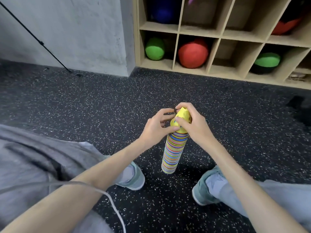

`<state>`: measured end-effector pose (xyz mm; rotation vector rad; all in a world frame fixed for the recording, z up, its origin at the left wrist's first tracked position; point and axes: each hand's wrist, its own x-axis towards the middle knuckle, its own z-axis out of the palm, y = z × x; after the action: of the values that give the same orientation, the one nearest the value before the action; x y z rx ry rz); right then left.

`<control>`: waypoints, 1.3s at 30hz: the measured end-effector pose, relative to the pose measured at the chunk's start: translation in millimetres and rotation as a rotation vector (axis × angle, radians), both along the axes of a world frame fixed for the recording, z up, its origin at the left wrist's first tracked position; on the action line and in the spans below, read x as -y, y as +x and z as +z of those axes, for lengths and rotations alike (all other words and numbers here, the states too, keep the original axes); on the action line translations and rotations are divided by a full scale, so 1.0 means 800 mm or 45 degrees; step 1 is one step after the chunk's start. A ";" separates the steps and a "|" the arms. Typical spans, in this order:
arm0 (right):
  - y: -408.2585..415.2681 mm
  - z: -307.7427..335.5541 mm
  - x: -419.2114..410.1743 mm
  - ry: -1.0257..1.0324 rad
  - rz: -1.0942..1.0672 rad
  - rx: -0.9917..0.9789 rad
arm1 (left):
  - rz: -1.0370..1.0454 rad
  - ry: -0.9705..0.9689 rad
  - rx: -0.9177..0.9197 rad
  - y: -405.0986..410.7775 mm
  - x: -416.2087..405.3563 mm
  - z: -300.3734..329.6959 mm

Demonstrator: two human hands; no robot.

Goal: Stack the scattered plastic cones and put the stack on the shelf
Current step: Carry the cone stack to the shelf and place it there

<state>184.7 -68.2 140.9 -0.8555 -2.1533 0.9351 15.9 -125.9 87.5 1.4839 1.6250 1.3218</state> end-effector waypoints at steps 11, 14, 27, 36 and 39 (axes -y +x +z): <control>0.060 -0.038 -0.076 -0.151 -0.306 -0.245 | -0.141 -0.376 -0.227 0.007 -0.003 -0.119; 0.082 -0.052 -0.094 -0.240 -0.338 -0.288 | -0.119 -0.450 -0.219 0.019 -0.006 -0.153; 0.167 -0.110 -0.136 -0.434 -0.554 -0.423 | -0.023 -0.581 -0.068 0.052 -0.021 -0.238; 0.204 -0.146 -0.138 -0.601 -0.668 -0.501 | -0.029 -0.604 -0.021 0.059 -0.034 -0.252; 0.210 -0.151 -0.136 -0.616 -0.698 -0.502 | 0.009 -0.602 0.019 0.064 -0.032 -0.256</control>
<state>353.1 40.5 20.3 -1.2806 -1.2724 1.2168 67.2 -100.0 -117.4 1.1761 1.7784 0.8646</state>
